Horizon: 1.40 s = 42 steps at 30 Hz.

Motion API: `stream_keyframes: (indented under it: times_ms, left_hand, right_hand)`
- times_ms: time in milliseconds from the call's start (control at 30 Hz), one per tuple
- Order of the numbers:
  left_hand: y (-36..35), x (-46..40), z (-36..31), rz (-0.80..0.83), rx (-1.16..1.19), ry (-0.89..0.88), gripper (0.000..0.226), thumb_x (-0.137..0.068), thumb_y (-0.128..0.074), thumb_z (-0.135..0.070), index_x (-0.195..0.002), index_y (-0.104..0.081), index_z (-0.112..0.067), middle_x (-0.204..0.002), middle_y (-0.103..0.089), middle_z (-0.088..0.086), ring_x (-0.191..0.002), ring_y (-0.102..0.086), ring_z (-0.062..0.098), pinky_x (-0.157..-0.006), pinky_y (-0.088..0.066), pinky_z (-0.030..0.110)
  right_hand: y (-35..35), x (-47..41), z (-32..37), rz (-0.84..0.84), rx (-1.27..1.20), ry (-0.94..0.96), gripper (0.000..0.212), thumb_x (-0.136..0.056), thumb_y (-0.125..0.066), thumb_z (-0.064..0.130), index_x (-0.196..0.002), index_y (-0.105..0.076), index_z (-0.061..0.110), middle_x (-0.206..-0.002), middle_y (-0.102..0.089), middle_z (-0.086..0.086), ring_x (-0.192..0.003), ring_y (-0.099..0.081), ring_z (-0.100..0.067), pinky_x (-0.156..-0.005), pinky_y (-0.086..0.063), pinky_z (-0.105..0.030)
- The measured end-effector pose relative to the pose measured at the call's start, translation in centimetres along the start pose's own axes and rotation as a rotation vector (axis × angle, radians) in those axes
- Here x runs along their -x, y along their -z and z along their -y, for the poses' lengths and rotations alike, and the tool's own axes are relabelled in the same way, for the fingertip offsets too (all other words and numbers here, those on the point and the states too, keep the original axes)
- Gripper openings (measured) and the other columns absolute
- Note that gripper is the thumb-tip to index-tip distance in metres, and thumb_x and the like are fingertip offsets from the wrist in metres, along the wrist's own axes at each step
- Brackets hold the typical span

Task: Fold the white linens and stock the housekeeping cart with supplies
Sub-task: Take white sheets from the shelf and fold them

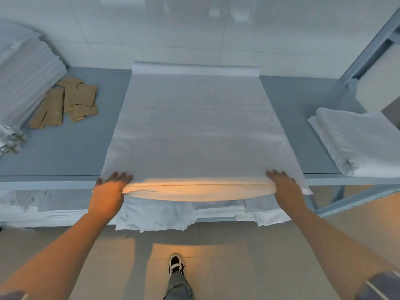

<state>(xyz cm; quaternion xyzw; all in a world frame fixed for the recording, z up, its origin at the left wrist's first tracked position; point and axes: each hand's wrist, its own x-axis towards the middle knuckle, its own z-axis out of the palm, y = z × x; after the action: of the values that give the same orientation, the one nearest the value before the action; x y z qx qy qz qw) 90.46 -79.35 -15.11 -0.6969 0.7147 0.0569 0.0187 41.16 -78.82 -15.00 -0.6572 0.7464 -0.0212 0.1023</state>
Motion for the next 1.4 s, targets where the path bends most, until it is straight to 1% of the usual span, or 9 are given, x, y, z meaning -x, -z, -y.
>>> stream_keyframes:
  times_ms: [100, 200, 400, 500, 633, 800, 1000, 1300, 1400]
  left_hand:
    - [2.2, 1.5, 0.4, -0.195, 0.115, -0.094, 0.050, -0.073, -0.038, 0.002, -0.106, -0.070, -0.018, -0.105, -0.070, 0.007, -0.091, -0.065, 0.030, -0.085, -0.042, 0.046]
    - [4.6, 3.1, 0.5, -0.354, 0.129, -0.158, 0.040, -0.062, -0.037, -0.001, -0.083, -0.067, -0.016, -0.072, -0.068, 0.002, -0.060, -0.058, 0.030, -0.062, -0.038, 0.036]
    - [8.5, 6.3, 0.0, -0.566, 0.069, -0.165, 0.035, -0.061, -0.043, -0.002, -0.084, -0.067, -0.010, -0.069, -0.065, 0.007, -0.060, -0.060, 0.033, -0.057, -0.030, 0.030]
    - [10.4, 8.0, -0.3, -0.643, 0.051, -0.185, 0.035, -0.061, -0.042, -0.002, -0.085, -0.066, -0.010, -0.067, -0.062, 0.008, -0.058, -0.058, 0.034, -0.055, -0.035, 0.033]
    - [12.9, 10.5, -1.5, -0.755, 0.050, -0.187, 0.035, -0.060, -0.042, 0.000, -0.088, -0.061, -0.011, -0.066, -0.061, 0.009, -0.055, -0.056, 0.035, -0.056, -0.030, 0.030]
    - [15.0, 13.5, -2.6, -0.806, 0.090, -0.114, 0.040, -0.063, -0.044, -0.004, -0.098, -0.057, -0.015, -0.079, -0.065, 0.013, -0.062, -0.060, 0.038, -0.045, -0.038, 0.034]
    - [17.5, 14.9, -3.2, -0.842, 0.075, -0.103, 0.039, -0.067, -0.044, -0.008, -0.102, -0.061, -0.015, -0.085, -0.068, 0.013, -0.066, -0.062, 0.039, -0.047, -0.042, 0.037]
    - [19.1, 9.4, -1.9, -0.845, 0.033, -0.115, 0.027, -0.068, -0.049, -0.009, -0.090, -0.065, -0.012, -0.072, -0.065, 0.008, -0.061, -0.061, 0.033, -0.043, -0.037, 0.032]
    - [19.7, 6.1, -1.4, -0.822, 0.051, -0.117, 0.029, -0.066, -0.048, -0.009, -0.089, -0.066, -0.011, -0.070, -0.065, 0.009, -0.061, -0.061, 0.033, -0.044, -0.038, 0.032]
  right_hand:
    - [1.7, 1.7, -0.5, -0.099, -0.133, 0.082, 0.060, -0.079, -0.044, -0.018, -0.129, -0.058, 0.013, -0.131, -0.059, -0.009, -0.114, -0.055, -0.032, -0.097, -0.040, -0.043]
    - [3.7, 3.1, -0.9, -0.209, -0.159, 0.144, 0.051, -0.077, -0.049, -0.018, -0.118, -0.065, 0.007, -0.115, -0.067, -0.012, -0.099, -0.060, -0.037, -0.086, -0.048, -0.046]
    - [7.0, 6.0, -1.0, -0.553, -0.037, 0.265, 0.050, -0.055, -0.065, -0.024, -0.096, -0.071, 0.004, -0.084, -0.069, -0.014, -0.068, -0.061, -0.037, -0.056, -0.051, -0.041]
    - [8.9, 7.1, -1.5, -0.654, -0.026, 0.277, 0.048, -0.052, -0.066, -0.023, -0.092, -0.071, 0.003, -0.081, -0.066, -0.016, -0.066, -0.060, -0.038, -0.053, -0.050, -0.040]
    - [11.9, 8.7, -2.4, -0.785, -0.012, 0.309, 0.043, -0.054, -0.062, -0.020, -0.090, -0.071, 0.002, -0.078, -0.065, -0.016, -0.064, -0.059, -0.039, -0.052, -0.047, -0.038]
    - [15.1, 10.7, -3.3, -0.792, 0.008, 0.311, 0.039, -0.060, -0.069, -0.015, -0.094, -0.067, 0.003, -0.077, -0.061, -0.017, -0.060, -0.058, -0.039, -0.046, -0.045, -0.038]
    - [18.3, 11.2, -3.9, -0.830, 0.079, 0.385, 0.029, -0.072, -0.066, -0.009, -0.098, -0.067, 0.002, -0.082, -0.065, -0.021, -0.052, -0.059, -0.041, -0.042, -0.046, -0.039]
    - [20.7, 6.5, -4.0, -0.771, 0.276, 0.513, 0.045, -0.054, -0.084, -0.006, -0.094, -0.069, 0.003, -0.067, -0.057, -0.015, -0.045, -0.055, -0.033, -0.036, -0.039, -0.031]
    - [21.2, 3.8, -3.2, -0.834, 0.273, 0.530, 0.038, -0.063, -0.077, -0.005, -0.098, -0.066, 0.006, -0.066, -0.059, -0.016, -0.044, -0.056, -0.033, -0.035, -0.042, -0.032]
